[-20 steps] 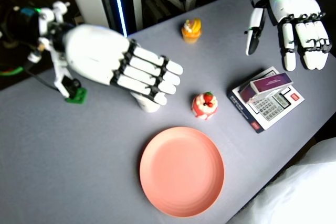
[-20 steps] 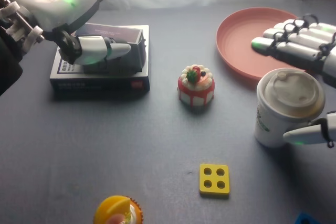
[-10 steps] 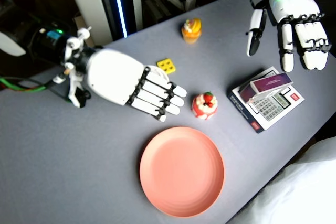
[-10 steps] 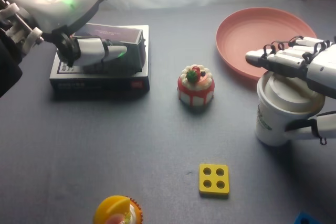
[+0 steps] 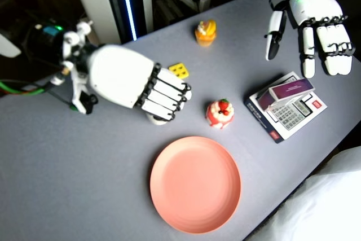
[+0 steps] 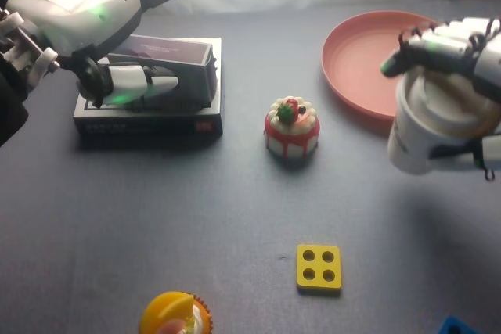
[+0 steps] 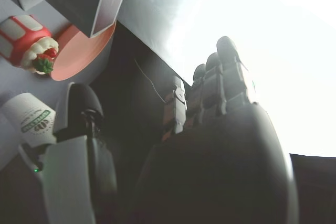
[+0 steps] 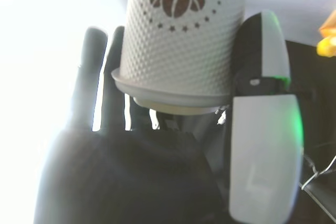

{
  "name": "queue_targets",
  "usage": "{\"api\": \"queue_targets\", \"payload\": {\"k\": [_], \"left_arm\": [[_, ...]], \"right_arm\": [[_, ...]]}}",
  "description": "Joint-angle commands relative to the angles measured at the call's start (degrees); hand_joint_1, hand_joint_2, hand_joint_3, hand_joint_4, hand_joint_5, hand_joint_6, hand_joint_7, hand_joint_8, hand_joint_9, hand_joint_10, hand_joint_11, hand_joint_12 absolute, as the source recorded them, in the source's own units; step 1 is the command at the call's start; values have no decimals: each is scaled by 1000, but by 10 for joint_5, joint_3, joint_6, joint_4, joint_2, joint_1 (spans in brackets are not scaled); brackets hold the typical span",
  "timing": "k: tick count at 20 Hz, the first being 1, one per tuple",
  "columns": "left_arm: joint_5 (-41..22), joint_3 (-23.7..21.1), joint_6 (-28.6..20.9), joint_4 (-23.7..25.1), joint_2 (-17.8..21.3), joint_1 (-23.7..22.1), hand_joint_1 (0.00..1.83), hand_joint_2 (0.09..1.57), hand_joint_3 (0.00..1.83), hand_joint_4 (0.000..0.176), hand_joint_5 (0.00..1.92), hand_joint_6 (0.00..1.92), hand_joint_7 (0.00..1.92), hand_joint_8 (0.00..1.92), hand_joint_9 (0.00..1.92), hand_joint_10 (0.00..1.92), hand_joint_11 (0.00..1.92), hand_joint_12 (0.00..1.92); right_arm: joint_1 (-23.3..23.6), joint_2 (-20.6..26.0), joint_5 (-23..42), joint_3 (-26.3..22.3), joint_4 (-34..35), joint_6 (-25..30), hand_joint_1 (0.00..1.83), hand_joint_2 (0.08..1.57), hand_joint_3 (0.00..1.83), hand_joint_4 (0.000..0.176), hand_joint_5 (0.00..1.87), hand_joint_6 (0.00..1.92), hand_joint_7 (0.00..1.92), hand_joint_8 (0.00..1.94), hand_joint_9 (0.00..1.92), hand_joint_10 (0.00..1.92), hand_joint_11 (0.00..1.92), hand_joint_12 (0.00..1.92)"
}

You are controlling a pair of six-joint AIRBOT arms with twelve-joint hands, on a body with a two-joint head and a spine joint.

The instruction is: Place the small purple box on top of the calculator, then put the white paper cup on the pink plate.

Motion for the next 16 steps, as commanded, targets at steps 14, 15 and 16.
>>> {"api": "queue_targets", "payload": {"k": [14, 15, 16], "left_arm": [[-90, 1, -6, 13, -10, 11, 796, 1099, 0, 50, 130, 3, 68, 0, 95, 6, 0, 785], [-90, 3, -7, 14, -11, 11, 840, 1098, 0, 51, 139, 4, 72, 1, 106, 8, 0, 833], [-91, 5, -14, 18, -13, 11, 839, 1087, 0, 60, 147, 4, 86, 2, 125, 12, 0, 875]], "right_arm": [[127, -148, -59, 198, 165, -62, 1037, 1161, 3, 0, 277, 224, 165, 647, 112, 1520, 4, 1921], [133, -160, -74, 216, 172, -62, 1029, 1153, 0, 0, 384, 289, 158, 474, 118, 1394, 0, 1907], [137, -169, -84, 230, 180, -62, 1014, 1154, 0, 0, 431, 321, 265, 605, 154, 1335, 0, 1890]]}}
